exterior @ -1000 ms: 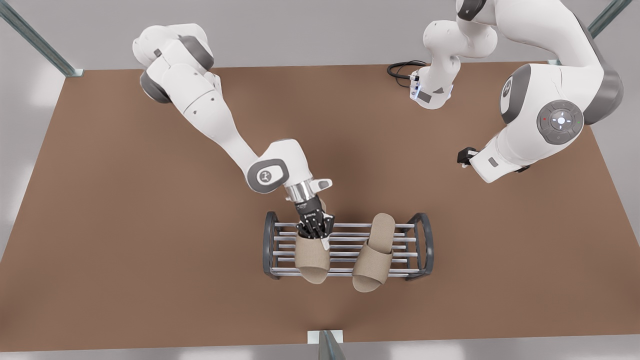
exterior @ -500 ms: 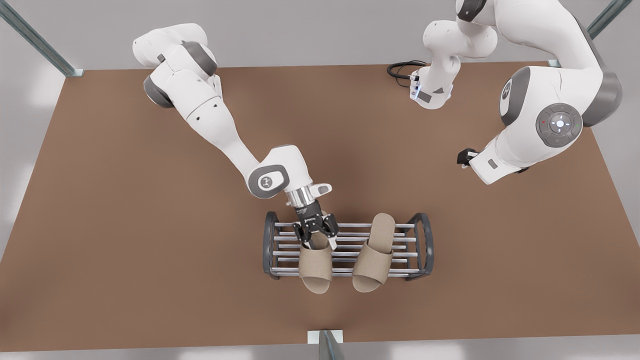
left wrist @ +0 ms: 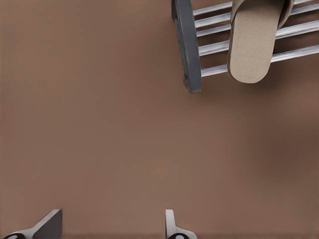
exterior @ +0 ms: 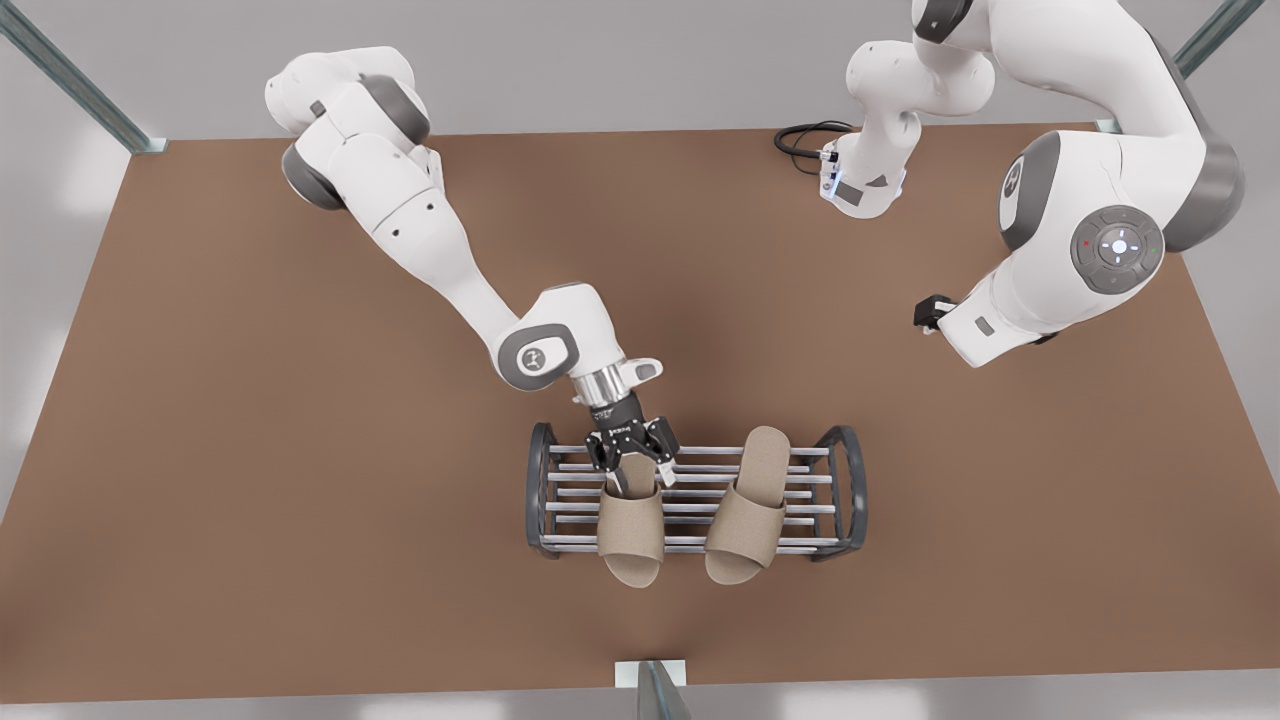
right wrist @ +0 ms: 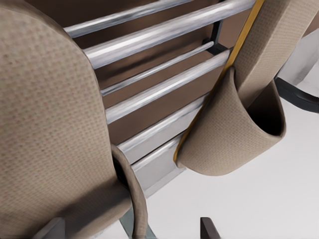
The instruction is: Place the right shoe on the shoe rack with the right arm, and place the left shoe on the shoe rack with the left arm
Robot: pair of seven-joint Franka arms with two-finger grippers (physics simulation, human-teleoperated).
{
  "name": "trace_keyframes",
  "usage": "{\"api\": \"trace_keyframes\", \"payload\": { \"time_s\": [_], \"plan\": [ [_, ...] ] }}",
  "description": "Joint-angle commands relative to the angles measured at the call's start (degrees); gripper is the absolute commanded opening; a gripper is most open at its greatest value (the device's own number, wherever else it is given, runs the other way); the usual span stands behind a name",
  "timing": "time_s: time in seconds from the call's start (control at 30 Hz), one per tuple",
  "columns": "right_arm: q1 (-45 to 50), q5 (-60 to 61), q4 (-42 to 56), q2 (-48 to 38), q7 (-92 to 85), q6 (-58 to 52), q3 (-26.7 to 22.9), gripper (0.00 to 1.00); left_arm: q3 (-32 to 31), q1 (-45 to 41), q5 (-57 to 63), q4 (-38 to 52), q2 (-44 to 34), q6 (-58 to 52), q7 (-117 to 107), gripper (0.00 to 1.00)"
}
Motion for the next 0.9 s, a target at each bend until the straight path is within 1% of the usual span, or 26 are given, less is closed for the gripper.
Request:
{"api": "trace_keyframes", "payload": {
  "time_s": [0.0,0.23,0.43,0.5,0.57,0.6,0.63,0.67,0.7,0.73,0.77,0.8,0.83,0.87],
  "plan": [
    [0.06,0.07,0.02,-0.17,1.13,0.65,0.05,1.0,0.0,0.0,0.03,0.03,-0.18,-0.2,0.01,1.0],
    [-0.03,0.16,-0.95,-2.02,1.13,1.0,0.31,1.0,-0.08,-0.09,0.12,0.03,-0.18,-0.2,-0.17,1.0],
    [-1.26,0.25,-7.19,-6.41,2.0,2.31,0.48,1.0,0.0,-0.44,0.12,0.03,-0.18,-0.73,-0.25,1.0],
    [-2.57,0.51,-11.49,-10.18,2.89,3.98,0.92,1.0,-0.08,-0.44,0.12,0.03,-0.26,-0.64,-0.34,1.0],
    [-10.31,1.39,-18.44,-16.25,3.68,4.16,9.71,1.0,-0.08,-0.44,0.12,0.03,-0.44,-0.73,-0.34,1.0],
    [-12.51,5.43,-19.93,-19.41,3.68,4.07,12.17,1.0,-0.08,-0.44,0.12,0.03,-0.53,-0.73,-0.34,1.0],
    [-12.77,16.13,-21.52,-23.72,3.59,3.9,12.17,1.0,-0.08,-0.44,0.12,0.03,-0.53,-0.73,-0.34,1.0],
    [-12.78,32.12,-21.34,-26.45,3.59,-0.12,12.44,1.0,-0.08,-0.44,0.12,0.03,-0.53,-0.82,-0.34,1.0],
    [-13.3,50.71,-17.23,-27.15,3.59,-15.12,17.51,1.0,-0.08,-0.44,0.12,0.03,-0.53,-1.08,-0.34,1.0],
    [-16.28,70.5,-11.34,-28.29,3.59,-28.05,18.33,1.0,-0.08,-0.44,0.12,0.03,-0.7,-1.08,-0.34,1.0],
    [-20.4,87.56,-3.9,-30.14,3.68,-44.9,17.89,1.0,-0.08,-0.44,0.12,0.03,-0.7,-1.08,-0.34,1.0],
    [-20.95,90.25,9.41,-25.48,3.68,-64.64,14.03,1.0,-0.08,-0.44,0.12,0.03,-0.7,-1.0,-0.34,1.0],
    [-22.43,90.68,9.08,-25.31,3.5,-68.96,6.23,1.0,-0.08,-0.44,0.12,0.03,-0.7,-1.0,-0.34,1.0],
    [-16.39,90.96,-4.35,-30.92,3.15,-63.78,-9.78,1.0,-0.08,-0.44,0.12,0.03,-0.7,-1.0,-0.34,1.0]
  ]
}}
